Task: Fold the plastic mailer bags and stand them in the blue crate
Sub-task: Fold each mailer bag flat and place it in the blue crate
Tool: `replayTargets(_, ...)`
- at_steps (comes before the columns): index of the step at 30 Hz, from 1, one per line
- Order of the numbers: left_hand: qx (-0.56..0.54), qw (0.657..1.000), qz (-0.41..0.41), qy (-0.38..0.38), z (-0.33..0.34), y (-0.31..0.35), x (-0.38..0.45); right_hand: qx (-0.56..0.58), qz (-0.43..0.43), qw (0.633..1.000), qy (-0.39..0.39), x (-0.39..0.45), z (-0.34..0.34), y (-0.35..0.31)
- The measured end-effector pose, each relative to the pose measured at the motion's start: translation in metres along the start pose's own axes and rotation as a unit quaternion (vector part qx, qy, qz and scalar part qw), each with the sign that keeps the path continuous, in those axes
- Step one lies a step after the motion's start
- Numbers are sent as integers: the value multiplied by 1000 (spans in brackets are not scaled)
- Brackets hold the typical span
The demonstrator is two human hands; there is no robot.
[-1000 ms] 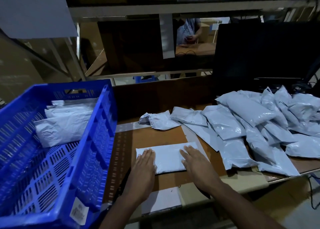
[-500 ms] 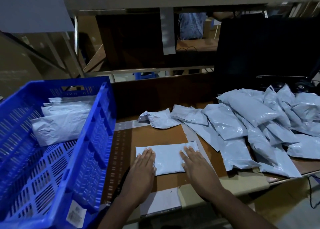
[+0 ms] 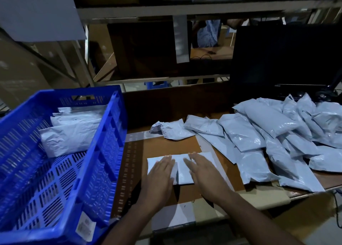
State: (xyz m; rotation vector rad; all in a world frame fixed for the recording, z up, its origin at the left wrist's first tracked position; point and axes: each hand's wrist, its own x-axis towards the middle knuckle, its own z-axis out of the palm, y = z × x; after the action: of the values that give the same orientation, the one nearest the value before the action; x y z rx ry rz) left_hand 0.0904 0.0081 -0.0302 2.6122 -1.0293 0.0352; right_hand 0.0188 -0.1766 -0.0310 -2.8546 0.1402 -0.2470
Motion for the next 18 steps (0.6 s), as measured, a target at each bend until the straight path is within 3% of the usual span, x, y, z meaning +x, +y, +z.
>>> replayTargets(5, 0, 996, 72, -48, 17, -9, -2, -3, 14, 1000, -15, -1, 33, -1)
replayTargets(7, 60, 994, 72, -55, 18, -13, 3, 1, 26, 999, -42, 2, 31, -1)
replayTargets(9, 59, 994, 75, -52, 20, -15, 3, -16, 18, 1000, -14, -3, 34, -1)
replayTargets(11, 66, 990, 61, -108, 17, -11, 3, -21, 20, 1000, 1, -9, 35, -4)
replayTargets(13, 76, 987, 58, -132, 17, -12, 4, -6, 33, 999, -34, -1, 37, -1)
replayTargets(15, 51, 990, 59, -117, 14, -9, 3, 9, 42, 997, -63, 6, 33, 1)
replayTargets(18, 49, 991, 58, -107, 15, -6, -3, -1, 13, 1000, -9, -6, 31, 0)
